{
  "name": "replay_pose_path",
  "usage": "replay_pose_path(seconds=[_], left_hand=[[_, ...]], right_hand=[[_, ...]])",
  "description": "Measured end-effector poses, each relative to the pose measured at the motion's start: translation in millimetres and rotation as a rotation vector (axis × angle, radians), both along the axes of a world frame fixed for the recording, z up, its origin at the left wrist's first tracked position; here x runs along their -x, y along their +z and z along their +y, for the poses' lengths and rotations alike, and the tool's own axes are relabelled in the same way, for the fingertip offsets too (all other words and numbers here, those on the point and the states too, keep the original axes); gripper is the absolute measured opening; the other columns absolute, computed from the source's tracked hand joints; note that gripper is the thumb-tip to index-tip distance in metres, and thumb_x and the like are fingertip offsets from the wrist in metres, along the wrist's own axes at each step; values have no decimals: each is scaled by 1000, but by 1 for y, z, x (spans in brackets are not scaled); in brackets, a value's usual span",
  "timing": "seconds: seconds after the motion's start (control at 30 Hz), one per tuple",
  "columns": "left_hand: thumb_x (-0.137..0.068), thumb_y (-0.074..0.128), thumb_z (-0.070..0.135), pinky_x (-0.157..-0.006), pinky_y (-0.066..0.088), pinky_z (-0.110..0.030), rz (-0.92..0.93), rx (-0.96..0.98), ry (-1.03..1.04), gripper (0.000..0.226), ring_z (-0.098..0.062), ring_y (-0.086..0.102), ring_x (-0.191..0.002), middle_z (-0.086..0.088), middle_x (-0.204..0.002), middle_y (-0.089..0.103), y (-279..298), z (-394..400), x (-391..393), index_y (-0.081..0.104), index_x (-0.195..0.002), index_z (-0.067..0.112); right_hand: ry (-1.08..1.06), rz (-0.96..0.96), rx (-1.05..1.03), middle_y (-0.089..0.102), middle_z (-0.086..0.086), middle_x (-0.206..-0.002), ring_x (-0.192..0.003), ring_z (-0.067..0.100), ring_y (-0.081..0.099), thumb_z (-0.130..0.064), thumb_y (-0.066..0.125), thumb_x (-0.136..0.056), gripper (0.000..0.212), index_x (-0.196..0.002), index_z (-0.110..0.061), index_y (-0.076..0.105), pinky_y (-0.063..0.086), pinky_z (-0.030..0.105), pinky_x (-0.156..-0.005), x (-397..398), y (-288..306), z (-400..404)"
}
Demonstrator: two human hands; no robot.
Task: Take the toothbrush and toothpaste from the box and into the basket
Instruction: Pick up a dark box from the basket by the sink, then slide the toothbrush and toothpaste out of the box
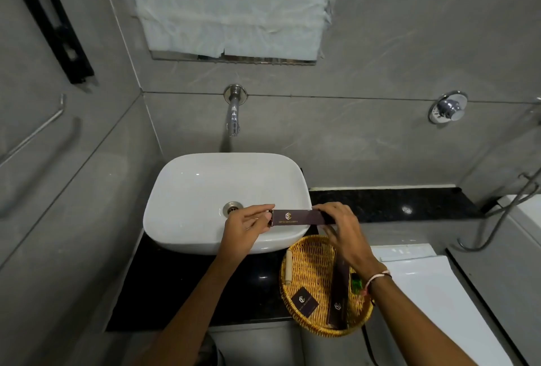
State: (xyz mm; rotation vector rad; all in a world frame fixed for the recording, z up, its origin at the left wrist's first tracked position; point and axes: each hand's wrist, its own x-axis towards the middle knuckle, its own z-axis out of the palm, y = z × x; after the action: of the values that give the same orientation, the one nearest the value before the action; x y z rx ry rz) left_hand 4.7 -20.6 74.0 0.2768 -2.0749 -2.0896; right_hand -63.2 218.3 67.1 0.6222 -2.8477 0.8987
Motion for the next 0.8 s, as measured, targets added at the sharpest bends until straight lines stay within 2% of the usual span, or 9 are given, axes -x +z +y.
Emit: replay_pose_path(seconds=[0.1,0.23,0.33,0.47,0.57,0.63,0.67,0.73,0.8], left_hand=[[-89,70,8,-82,64,-31,-16,-45,6,29,-24,73,-104,-16,-115,75,1,-4,-9,72,-118,7],[-87,70,3,-92,61,-47,-28,-27,31,29,-28,71,-108,-14,-116,74,0,-9,-17,72,-116,6],[-87,68,-3,-89,62,-48,-2,-107,77,27,-31,71,-108,-17,-112,74,-2,-9,-22,73,-112,5],[-93,57,-4,-83,64,-33,13,-474,167,22,-35,71,-109,-22,-115,73,1,-2,-25,71,-110,1],[-94,59,14,-93,59,-43,-6,-987,134,30,-37,69,-114,-23,-121,71,10,-4,-24,65,-120,2],[-87,64,19,-88,61,-45,4,-1222,151,40,-40,70,-110,-27,-118,72,17,-7,-24,62,-122,0],[-83,66,19,-83,63,-45,7,-1277,163,43,-41,72,-107,-28,-115,73,19,-9,-24,63,-120,-1],[-74,71,19,-79,64,-43,19,-1327,161,44,-40,73,-101,-28,-108,75,22,-14,-26,67,-113,-2],[-73,74,23,-76,64,-42,15,-1334,173,38,-38,75,-95,-28,-106,74,21,-18,-29,71,-103,0]], right_hand=[[20,34,-69,63,3,-131,-121,19,54,-10,70,-88,46,-132,-20,62,51,41,-104,-1,9,-5],[34,93,-178,66,3,-130,-122,21,57,-12,71,-87,45,-131,-21,63,51,41,-104,-1,28,-13],[27,181,-244,71,2,-122,-117,23,62,-11,75,-83,44,-124,-23,66,54,43,-100,2,58,-24],[58,340,-358,73,-2,-110,-109,23,60,-2,67,-81,37,-109,-26,69,50,41,-90,6,120,-52],[171,535,-479,72,-7,-112,-113,24,55,2,58,-78,44,-108,-28,70,40,43,-93,-5,154,-87],[256,665,-531,72,-6,-111,-114,25,56,-7,48,-81,41,-108,-27,72,37,47,-101,-14,169,-105],[264,707,-531,73,-5,-111,-115,25,56,-11,48,-83,38,-107,-26,73,35,50,-104,-17,177,-111],[259,750,-545,72,-6,-112,-116,24,56,-16,64,-85,27,-107,-28,74,34,52,-108,-21,189,-117],[268,771,-581,72,-6,-113,-118,24,56,-14,73,-81,30,-107,-28,74,35,53,-109,-24,197,-122]])
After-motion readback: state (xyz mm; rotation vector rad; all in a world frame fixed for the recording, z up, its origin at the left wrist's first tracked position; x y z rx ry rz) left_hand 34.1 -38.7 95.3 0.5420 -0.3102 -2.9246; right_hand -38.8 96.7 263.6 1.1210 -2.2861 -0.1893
